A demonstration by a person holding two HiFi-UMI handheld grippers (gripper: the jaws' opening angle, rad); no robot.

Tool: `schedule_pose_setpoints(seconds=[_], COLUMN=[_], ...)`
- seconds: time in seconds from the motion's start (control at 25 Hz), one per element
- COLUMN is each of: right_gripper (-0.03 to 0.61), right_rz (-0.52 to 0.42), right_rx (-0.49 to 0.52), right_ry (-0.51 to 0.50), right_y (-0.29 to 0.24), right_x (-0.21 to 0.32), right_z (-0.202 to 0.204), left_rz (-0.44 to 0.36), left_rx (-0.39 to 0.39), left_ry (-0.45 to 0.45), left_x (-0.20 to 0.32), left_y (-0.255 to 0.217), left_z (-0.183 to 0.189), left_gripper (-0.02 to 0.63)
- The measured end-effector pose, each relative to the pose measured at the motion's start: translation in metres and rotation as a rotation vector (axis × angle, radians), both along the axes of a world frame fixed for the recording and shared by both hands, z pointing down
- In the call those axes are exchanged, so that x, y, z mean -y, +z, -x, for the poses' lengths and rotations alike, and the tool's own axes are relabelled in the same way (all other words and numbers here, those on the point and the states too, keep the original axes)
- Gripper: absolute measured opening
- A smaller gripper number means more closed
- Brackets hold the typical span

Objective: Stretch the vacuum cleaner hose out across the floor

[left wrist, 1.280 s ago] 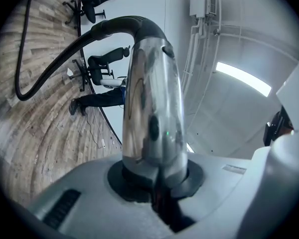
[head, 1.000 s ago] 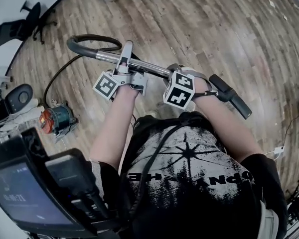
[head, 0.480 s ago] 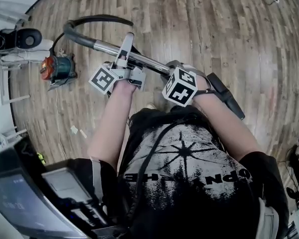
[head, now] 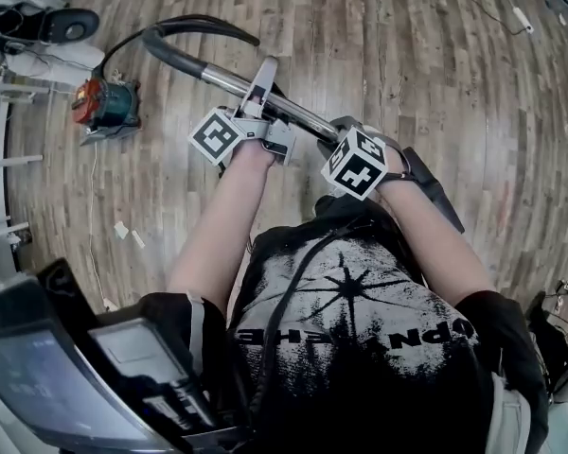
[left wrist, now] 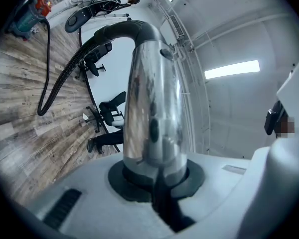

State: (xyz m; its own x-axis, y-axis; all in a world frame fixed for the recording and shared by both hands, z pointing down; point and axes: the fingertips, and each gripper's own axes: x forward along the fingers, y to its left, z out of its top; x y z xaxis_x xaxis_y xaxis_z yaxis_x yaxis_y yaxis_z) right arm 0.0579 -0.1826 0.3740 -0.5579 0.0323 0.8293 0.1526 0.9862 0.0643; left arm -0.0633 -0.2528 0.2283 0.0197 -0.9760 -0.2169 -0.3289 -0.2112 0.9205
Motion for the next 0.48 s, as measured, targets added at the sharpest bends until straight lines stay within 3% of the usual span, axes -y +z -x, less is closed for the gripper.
schedule_pose_setpoints(seconds=[0.24, 0.4, 0.48], right_gripper=[0.092, 0.091, 0.091], right_rz=[-0.027, -0.035, -0.036], right_rx=[-0.008, -0.024, -0.04], right_ry=[0.013, 0.027, 0.036], right_y=[0.003, 0.003, 0.005], right_x=[-0.073, -0.117, -0.136], right_z=[-0.022, -0.036, -0.046], left_rz=[-0.016, -0.006, -0.016], left_rx=[-0.036, 0.027, -0.01], left_ry=[0.001, 0.005, 0.019], left_x=[-0.075, -0.119, -0.137], left_y=[-0.001, 0.003, 0.005], left_z=[-0.025, -0.033, -0.043], left_gripper=[0.038, 0.038, 0.038])
